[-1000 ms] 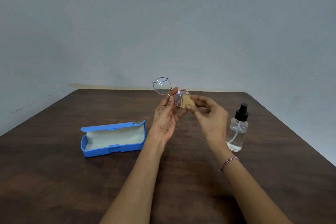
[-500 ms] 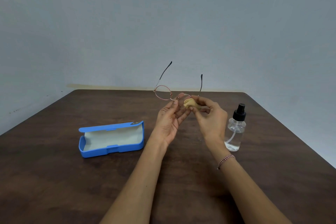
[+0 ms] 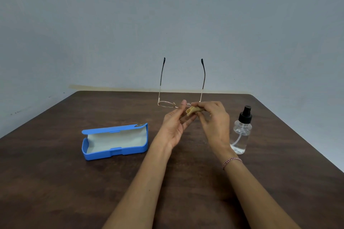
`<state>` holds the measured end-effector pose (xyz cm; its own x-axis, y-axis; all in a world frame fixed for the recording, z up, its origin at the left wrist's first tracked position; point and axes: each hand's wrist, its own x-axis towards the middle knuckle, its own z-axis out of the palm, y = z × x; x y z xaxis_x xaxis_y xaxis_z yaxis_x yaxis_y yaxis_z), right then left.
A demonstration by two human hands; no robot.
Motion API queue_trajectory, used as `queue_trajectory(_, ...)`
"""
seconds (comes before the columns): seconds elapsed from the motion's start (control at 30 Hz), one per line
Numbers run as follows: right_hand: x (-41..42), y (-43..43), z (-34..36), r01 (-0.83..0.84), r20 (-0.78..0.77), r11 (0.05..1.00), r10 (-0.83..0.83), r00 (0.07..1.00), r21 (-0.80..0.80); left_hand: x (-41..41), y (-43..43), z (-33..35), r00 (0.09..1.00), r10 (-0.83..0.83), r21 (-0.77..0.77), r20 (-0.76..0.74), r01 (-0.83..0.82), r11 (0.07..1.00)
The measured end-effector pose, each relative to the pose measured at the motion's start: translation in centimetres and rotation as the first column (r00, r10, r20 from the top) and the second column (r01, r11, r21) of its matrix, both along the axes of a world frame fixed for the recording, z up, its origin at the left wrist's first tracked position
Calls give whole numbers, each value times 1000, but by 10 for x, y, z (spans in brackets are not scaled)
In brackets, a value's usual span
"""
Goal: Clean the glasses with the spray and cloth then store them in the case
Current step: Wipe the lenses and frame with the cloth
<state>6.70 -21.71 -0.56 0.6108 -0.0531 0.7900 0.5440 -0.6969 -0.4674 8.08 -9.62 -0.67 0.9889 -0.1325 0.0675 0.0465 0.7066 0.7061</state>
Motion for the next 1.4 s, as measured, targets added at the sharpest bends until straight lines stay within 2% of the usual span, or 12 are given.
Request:
queue_trajectory(0.23,2,-2,-2,-24,78,1000,26,997,-16,-1,1,0,998,67,-11,-5,-67,998)
queue_trajectory(0.3,2,-2,-2,-96,61,993,92,994,62,-1,2,1,996,85,-41,-4,-85,996)
queue_trajectory(0.4,0,1,1,-228,13,925,235,972,303,0,2,0,992,129,-38,12,-129,991)
queue_trajectory(0.47,-1,2,2,-262,-38,818,326,944,512,-1,1,0,987,161,-10,27,-161,987)
queue_trajectory(0.53,-2,2,1,-269,-67,640,449,891,720,-4,0,-1,981,188,32,51,-190,981)
queue_trajectory(0.6,-3,5,-1,-255,-43,446,557,829,858,-8,0,-3,974,214,78,75,-220,972)
queue_trajectory(0.73,-3,5,-4,-180,49,144,634,772,973,-15,0,-9,956,281,117,91,-290,950)
queue_trajectory(0.8,-2,1,-5,-135,66,50,675,735,989,-20,1,-11,952,286,133,104,-299,945)
queue_trajectory(0.97,-6,-1,-1,-41,50,-31,773,632,999,-34,5,-18,955,274,163,114,-290,943)
queue_trajectory(1.17,-16,-2,2,54,71,-129,799,597,990,-40,12,-20,959,259,189,114,-276,942)
queue_trajectory(1.3,-16,-1,-1,136,67,-187,789,610,973,-38,11,-19,965,228,186,130,-250,950)
queue_trajectory(1.4,-12,-2,-4,202,-5,-146,800,600,968,-35,11,-18,969,217,167,121,-236,957)
